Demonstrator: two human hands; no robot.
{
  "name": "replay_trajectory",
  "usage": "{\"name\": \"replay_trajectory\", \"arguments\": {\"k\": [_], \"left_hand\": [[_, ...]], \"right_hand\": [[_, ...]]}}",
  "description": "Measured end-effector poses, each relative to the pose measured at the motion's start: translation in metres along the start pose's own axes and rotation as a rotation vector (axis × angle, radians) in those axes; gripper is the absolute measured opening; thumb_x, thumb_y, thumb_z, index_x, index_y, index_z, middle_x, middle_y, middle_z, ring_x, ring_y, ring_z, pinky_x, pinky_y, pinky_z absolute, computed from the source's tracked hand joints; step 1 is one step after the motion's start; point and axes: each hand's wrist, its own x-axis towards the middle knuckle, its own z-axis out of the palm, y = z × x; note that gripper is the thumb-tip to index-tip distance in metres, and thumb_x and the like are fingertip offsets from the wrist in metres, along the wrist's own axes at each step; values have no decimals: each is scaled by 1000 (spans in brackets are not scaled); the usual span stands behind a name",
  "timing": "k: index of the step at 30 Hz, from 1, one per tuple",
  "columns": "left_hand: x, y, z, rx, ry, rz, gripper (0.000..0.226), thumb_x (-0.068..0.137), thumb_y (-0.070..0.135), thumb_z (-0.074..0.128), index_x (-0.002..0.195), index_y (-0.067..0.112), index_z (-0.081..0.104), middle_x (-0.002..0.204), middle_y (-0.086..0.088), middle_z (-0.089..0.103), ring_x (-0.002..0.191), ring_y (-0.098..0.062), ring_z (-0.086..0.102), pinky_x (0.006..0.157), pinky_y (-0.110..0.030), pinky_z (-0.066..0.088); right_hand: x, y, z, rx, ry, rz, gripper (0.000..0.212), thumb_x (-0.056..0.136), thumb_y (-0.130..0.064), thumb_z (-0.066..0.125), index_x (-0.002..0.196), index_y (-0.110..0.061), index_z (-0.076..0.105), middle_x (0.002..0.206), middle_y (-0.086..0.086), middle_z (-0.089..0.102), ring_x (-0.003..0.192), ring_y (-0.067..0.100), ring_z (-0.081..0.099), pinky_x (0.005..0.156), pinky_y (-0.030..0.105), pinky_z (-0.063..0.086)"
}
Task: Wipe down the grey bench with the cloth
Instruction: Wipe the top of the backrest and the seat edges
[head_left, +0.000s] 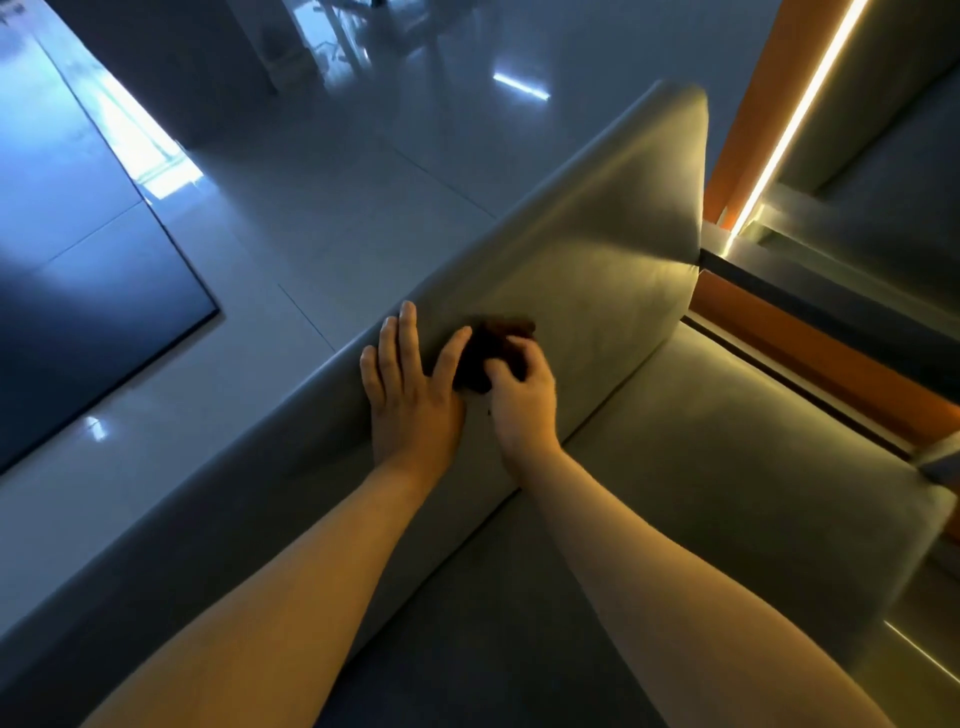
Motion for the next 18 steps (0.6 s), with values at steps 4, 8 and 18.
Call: {"name": "replay_trajectory", "arguments": {"k": [4,8,18], "left_hand": [[0,3,3,-28,50,-4,78,86,18,62,157,28,30,166,-21,12,152,-41,12,120,-60,11],[3,-3,10,-35,77,-2,88,87,19,61,161,19,14,166,-20,12,152,-40,13,120,-59,13],[2,-5,7,-93,-18,7,86,94,14,52,161,11,-2,168,-17,1,155,-33,1,124,-54,2]], "right_hand": [[52,-37,-16,140,162,45,26,96,-25,61,120,-33,56,124,6,60,111,24,60,101,53,52],[48,-34,-1,134,-5,104,27,102,-17,52,126,-30,49,116,8,62,106,25,60,98,48,51],[-5,12,1,-61,-110,99,12,99,-17,61,106,-26,60,121,4,54,99,15,61,81,28,54]]}}
